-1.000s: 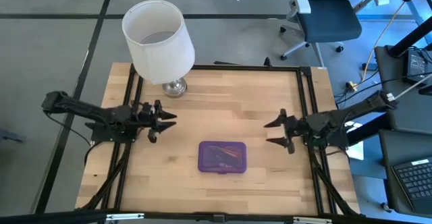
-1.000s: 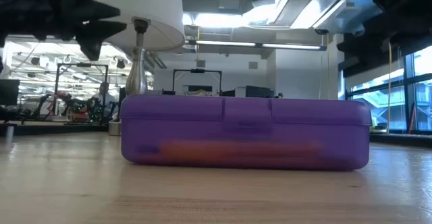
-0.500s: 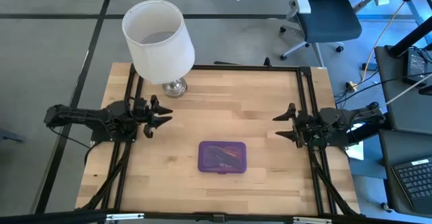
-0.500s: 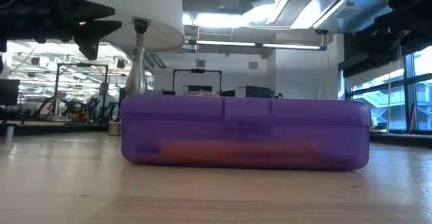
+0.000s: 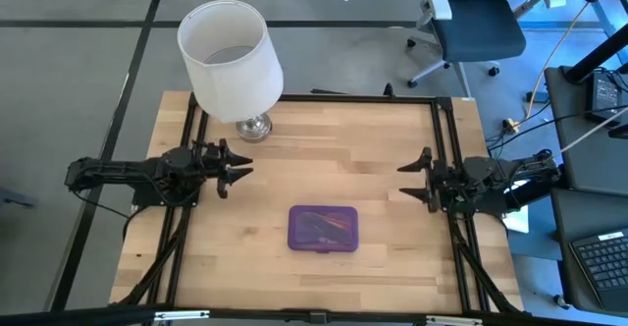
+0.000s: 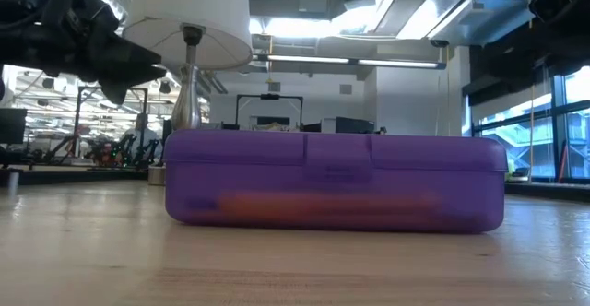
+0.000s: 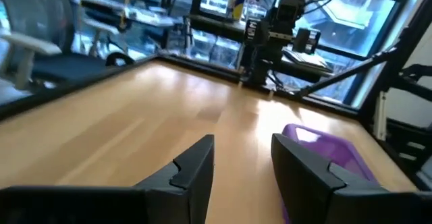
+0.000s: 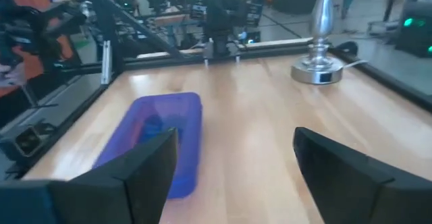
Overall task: Pick & place school supplies into a supply box
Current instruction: Return to Home Position
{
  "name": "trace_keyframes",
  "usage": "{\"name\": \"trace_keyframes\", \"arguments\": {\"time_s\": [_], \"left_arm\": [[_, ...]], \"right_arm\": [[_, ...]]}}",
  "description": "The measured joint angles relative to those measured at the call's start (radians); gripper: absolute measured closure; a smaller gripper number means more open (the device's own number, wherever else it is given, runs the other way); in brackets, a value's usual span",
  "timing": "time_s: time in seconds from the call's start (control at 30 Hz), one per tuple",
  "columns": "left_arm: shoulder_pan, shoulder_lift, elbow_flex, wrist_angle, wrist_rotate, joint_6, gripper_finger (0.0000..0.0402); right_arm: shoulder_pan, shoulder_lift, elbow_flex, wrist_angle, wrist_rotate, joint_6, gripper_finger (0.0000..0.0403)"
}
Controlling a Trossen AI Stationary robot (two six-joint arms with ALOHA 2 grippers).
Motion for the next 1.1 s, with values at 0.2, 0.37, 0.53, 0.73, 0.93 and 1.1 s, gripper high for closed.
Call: {"name": "trace_keyframes", "arguments": {"time_s": [0.2,0.37,0.53,0.73,0.93,1.1], "left_arm": [[0.000,0.000,0.000,0.009,-0.022,0.033,0.0261],[0.000,0.000,0.000,0.008,-0.022,0.033,0.0261],[0.000,0.000,0.000,0.008,-0.022,0.033,0.0261],[0.000,0.001,0.000,0.008,-0.022,0.033,0.0260],[0.000,0.001,0.000,0.008,-0.022,0.033,0.0260],[0.000,0.001,0.000,0.008,-0.022,0.033,0.0260]], "right_arm": [[0.000,0.000,0.000,-0.020,0.082,-0.064,0.0106],[0.000,0.000,-0.004,-0.003,0.156,-0.071,0.0106],[0.000,0.002,-0.065,0.120,0.098,-0.173,0.0106],[0.000,0.000,-0.077,0.224,-0.039,-0.236,0.0106],[0.000,0.003,-0.077,0.201,-0.042,-0.196,0.0106],[0.000,0.003,-0.077,0.204,-0.043,-0.136,0.0106]]}}
